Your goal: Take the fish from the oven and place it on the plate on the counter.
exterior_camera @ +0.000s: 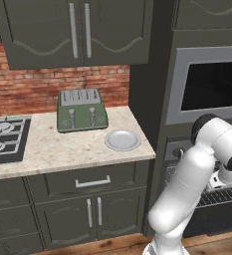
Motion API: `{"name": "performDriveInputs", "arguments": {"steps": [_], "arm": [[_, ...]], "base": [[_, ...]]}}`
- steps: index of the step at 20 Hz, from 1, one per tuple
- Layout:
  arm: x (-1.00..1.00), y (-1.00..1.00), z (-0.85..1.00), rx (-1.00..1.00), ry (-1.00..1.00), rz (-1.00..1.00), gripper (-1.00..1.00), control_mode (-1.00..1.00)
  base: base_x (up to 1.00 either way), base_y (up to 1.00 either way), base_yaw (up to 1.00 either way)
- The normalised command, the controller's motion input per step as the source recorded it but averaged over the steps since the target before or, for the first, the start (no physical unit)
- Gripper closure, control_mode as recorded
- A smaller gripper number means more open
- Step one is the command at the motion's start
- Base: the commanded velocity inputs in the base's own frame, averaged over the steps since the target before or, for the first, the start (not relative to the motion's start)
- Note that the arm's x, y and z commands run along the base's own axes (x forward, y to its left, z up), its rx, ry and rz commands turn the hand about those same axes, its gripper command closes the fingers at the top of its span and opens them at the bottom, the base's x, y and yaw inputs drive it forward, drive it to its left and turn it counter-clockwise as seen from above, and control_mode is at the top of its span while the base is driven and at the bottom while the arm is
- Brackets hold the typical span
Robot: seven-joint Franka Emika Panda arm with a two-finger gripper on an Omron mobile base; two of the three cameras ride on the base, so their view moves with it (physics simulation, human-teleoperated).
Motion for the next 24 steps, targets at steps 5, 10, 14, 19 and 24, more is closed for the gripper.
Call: {"name": "performDriveInputs", "arguments": {"steps": [5, 10, 14, 19, 24], "arm": [[0.01, -0.33, 0.00, 0.21, 0.00, 0.05, -1.00, -1.00], [0.01, -0.45, 0.00, 0.13, 0.00, 0.04, -1.00, -1.00], [0.03, -0.50, 0.00, 0.10, 0.00, 0.04, -1.00, -1.00], [0.16, -0.53, 0.00, 0.11, 0.00, 0.06, -1.00, -1.00], [0.27, -0.56, 0.00, 0.13, 0.03, 0.15, -1.00, -1.00]], "base": [[0.00, 0.00, 0.00], [0.00, 0.00, 0.00], [0.00, 0.00, 0.00], [0.00, 0.00, 0.00], [0.00, 0.00, 0.00]]}}
